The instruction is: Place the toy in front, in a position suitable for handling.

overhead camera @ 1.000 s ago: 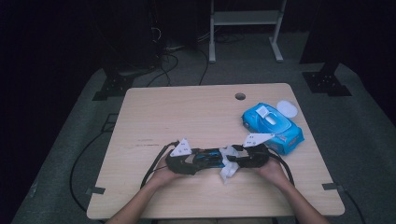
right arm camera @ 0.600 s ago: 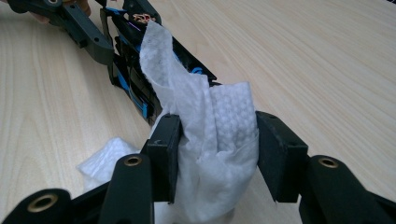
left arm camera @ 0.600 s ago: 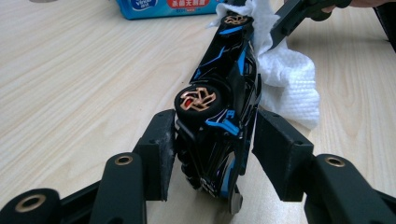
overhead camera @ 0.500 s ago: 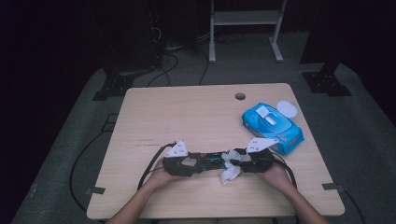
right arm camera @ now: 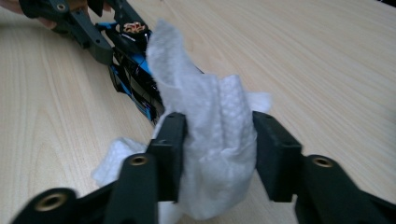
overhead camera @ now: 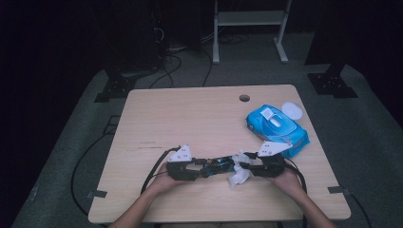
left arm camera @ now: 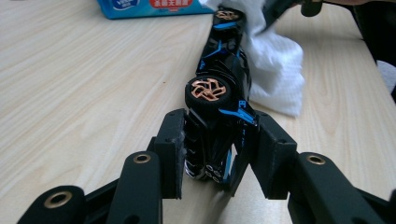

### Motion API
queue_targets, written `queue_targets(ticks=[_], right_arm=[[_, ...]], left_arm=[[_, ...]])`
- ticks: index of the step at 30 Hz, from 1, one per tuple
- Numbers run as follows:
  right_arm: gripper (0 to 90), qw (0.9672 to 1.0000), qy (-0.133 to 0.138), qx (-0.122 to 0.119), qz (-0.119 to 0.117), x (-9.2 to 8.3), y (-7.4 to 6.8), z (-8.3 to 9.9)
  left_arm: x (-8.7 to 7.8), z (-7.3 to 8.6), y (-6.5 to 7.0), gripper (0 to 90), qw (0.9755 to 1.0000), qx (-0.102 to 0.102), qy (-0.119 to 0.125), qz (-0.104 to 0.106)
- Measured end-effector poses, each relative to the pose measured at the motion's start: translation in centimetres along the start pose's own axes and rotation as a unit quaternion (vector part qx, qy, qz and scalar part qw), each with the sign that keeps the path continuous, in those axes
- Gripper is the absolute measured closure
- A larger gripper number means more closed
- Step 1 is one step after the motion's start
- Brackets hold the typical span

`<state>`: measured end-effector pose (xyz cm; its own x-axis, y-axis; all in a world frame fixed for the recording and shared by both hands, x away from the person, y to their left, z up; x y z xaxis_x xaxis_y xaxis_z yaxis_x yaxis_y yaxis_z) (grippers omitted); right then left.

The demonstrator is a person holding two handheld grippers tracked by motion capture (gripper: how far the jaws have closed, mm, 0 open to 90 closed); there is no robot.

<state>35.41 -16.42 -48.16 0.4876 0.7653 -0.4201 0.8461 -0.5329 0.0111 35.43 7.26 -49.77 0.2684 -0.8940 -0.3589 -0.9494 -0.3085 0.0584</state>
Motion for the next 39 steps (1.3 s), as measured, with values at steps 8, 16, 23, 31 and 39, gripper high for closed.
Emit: queue_targets(ticks=[8,16,23,31,39], right_arm=[[81.6,0.9999,0.009,0.01,0.006,-0.7,-0.1,-0.4],[83.7,0.9996,0.018,0.021,-0.008,0.6,-1.0,-2.5],[84.2,0.9991,0.019,0.022,-0.03,3.8,-2.8,-4.0],[84.4,0.9979,0.024,0.018,-0.058,6.8,-4.4,-5.3],[84.4,0.9992,0.009,0.038,-0.01,4.6,-1.2,-4.3]], left_arm=[[1.0,0.3,-0.1,46.7,0.9997,-0.005,-0.021,0.006],[1.3,0.3,0.2,57.5,0.9996,0.015,-0.02,0.011],[1.4,0.2,0.4,57.9,0.9996,0.018,-0.02,-0.003],[0.6,0.4,-0.1,58.0,0.9995,0.018,-0.016,-0.019],[0.7,0.3,-0.1,58.1,0.9994,0.025,-0.014,-0.021]])
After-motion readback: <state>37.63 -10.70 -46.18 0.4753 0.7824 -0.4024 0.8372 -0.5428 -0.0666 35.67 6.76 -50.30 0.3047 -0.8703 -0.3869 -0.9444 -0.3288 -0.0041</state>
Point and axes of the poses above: each handheld gripper's, and its own axes: x roughly forward along the jaws, z roughly out of its underside, y roughly to its right, the point moved 6 cm from there along x, roughly forward along the jaws, and after that the axes turned 8 degrees about y, right-handed, at the moved point
